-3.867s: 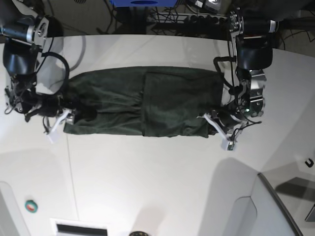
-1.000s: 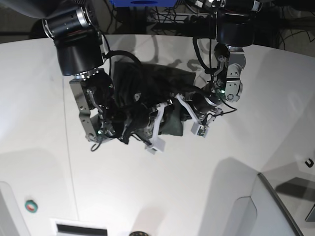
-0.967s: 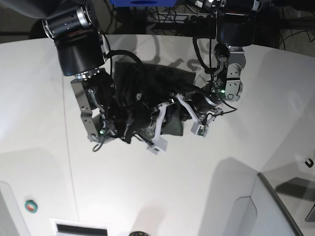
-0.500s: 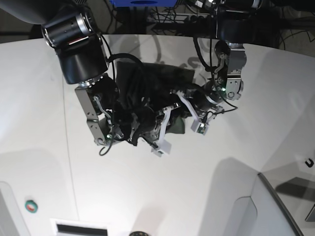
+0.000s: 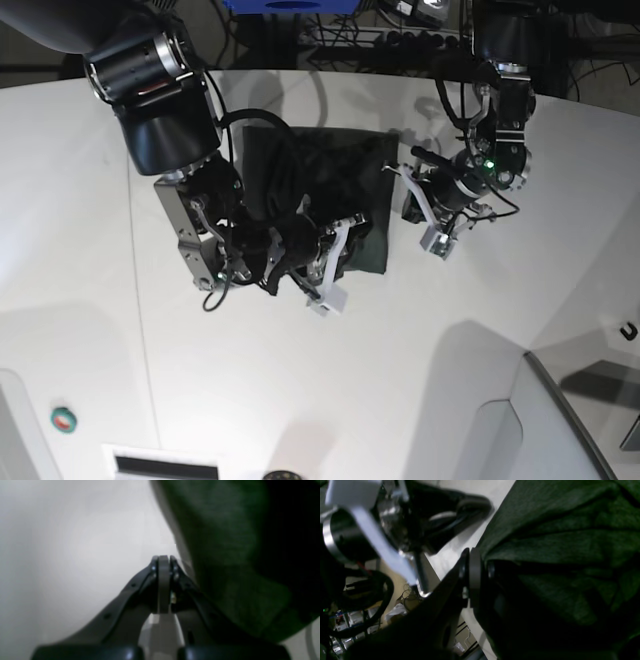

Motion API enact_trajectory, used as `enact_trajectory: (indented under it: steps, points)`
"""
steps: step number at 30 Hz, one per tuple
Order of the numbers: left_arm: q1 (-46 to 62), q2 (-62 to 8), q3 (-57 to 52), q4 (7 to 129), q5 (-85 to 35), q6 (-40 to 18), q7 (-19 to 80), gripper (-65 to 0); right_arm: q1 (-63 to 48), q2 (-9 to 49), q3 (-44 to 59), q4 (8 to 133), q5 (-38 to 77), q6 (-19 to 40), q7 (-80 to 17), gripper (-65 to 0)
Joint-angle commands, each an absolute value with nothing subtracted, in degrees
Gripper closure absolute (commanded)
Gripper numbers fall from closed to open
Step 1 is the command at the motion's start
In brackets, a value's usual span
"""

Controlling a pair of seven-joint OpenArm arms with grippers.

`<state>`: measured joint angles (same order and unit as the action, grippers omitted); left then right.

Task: Layout the t-shirt on the table in an organized manner, then fold the t-shirt properly
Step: 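Release the left gripper and lift it away from the shirt, then fold the shirt bundle over with the right gripper onto itself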

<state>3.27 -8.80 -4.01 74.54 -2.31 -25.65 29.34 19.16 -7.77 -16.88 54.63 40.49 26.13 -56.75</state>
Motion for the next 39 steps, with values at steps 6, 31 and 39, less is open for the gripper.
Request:
enact_trajectory:
  steps: [6, 31, 39]
  points:
    - [8.7, -12.4, -13.0, 82.4, -2.3, -25.5, 28.4, 0.0, 20.6, -8.4, -16.9, 55.5, 41.9, 26.2, -55.9, -1.8]
    - [16.0, -18.3, -29.2, 78.3, -2.8, -25.6, 28.0, 0.0, 12.3, 3.3, -23.3, 91.3, 40.0, 3.7, -59.3, -29.7]
    - [14.4, -18.3, -28.7, 76.4, -2.8, -25.6, 27.9, 0.0, 9.5, 6.3, -22.6, 88.4, 37.5, 1.6, -59.2, -32.1]
